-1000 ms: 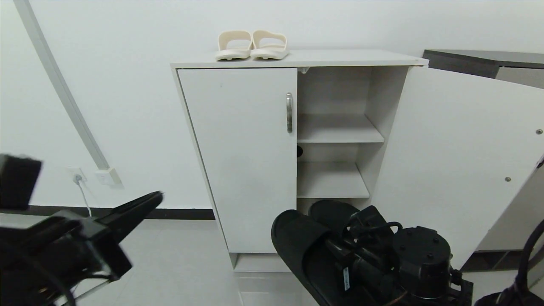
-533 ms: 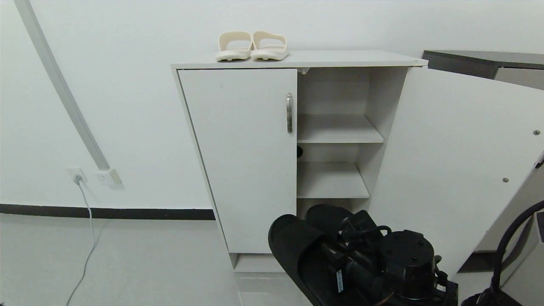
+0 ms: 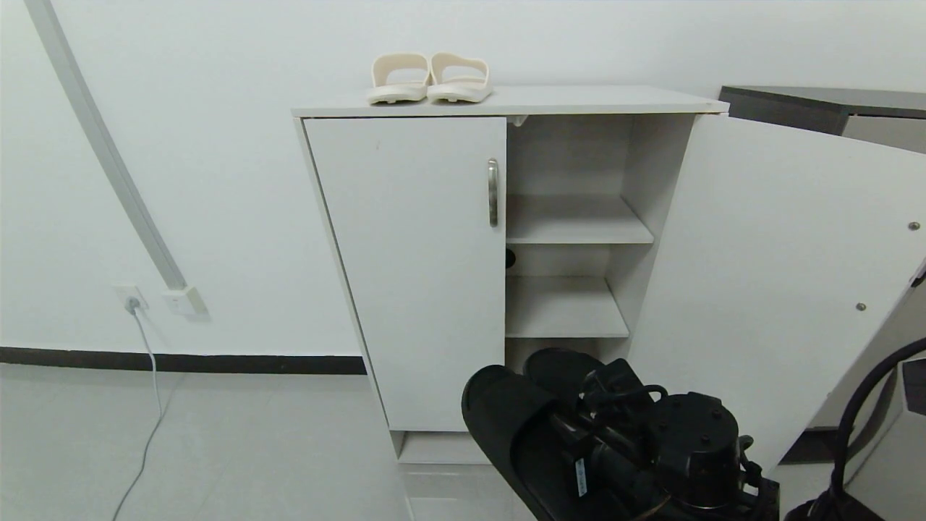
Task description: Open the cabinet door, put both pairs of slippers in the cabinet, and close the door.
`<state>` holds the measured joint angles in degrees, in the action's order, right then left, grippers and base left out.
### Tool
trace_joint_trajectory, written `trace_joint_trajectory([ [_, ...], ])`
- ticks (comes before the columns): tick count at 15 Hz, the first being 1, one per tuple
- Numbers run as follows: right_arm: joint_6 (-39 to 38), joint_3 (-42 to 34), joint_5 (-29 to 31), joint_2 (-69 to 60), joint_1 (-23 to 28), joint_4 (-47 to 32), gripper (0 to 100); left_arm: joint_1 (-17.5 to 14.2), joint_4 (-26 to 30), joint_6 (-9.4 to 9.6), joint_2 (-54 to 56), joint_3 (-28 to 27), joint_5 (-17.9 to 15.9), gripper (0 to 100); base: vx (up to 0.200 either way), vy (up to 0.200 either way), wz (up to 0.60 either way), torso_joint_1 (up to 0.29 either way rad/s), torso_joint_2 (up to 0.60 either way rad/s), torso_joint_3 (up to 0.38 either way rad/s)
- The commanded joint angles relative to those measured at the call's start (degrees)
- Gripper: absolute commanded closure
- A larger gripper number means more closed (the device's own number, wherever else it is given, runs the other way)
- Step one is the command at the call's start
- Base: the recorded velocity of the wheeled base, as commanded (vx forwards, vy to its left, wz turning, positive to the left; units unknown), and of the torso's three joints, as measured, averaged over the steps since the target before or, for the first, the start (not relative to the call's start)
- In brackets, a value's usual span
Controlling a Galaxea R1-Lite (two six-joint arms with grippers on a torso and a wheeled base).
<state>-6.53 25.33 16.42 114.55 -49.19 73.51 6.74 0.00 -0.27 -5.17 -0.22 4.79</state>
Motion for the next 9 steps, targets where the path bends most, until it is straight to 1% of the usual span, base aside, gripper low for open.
trace_joint_trajectory([
  [1, 0.03, -0.02, 0.01, 0.32, -0.03, 0.06, 100, -8.24, 0.35, 3.43, 2.44, -0.04, -3.56, 100, 0.000, 0.000, 0.00, 0.000, 0.00, 0.000],
  [2, 0.03, -0.02, 0.01, 0.85, -0.03, 0.14, 100, -6.65, 0.18, 4.14, 5.08, 0.13, -7.69, 100, 0.000, 0.000, 0.00, 0.000, 0.00, 0.000],
  [3, 0.03, -0.02, 0.01, 1.28, -0.03, 0.67, 100, -6.57, 0.09, 4.05, 5.17, 0.13, -8.92, 100, 0.000, 0.000, 0.00, 0.000, 0.00, 0.000],
  [4, 0.03, 0.16, 0.01, 1.72, -0.03, 1.64, 100, -6.57, 0.09, 3.78, 5.08, 0.13, -9.19, 100, 0.000, 0.000, 0.00, 0.000, 0.00, 0.000],
  [5, 0.29, 0.33, 0.10, 2.16, -0.03, 2.69, 100, -6.57, 0.18, 2.64, 5.08, 0.13, -10.15, 100, 0.000, 0.000, 0.00, 0.000, 0.00, 0.000],
  [6, 0.56, 1.04, 0.89, 3.04, 0.06, 3.31, 100, -6.57, 0.18, 2.03, 5.17, 0.13, -10.33, 100, 0.000, 0.000, 0.00, 0.000, 0.00, 0.000],
  [7, 1.00, 2.44, 2.65, 3.83, 0.06, 3.40, 100, -6.57, 0.18, 1.94, 5.17, 0.13, -10.15, 100, 0.000, 0.000, 0.00, 0.000, 0.00, 0.000],
  [9, 1.08, 7.01, 6.08, 5.94, -0.03, 2.87, 100, -6.57, 0.09, 0.80, 5.17, 0.13, -9.89, 100, 0.000, 0.000, 0.00, 0.000, 0.00, 0.000],
])
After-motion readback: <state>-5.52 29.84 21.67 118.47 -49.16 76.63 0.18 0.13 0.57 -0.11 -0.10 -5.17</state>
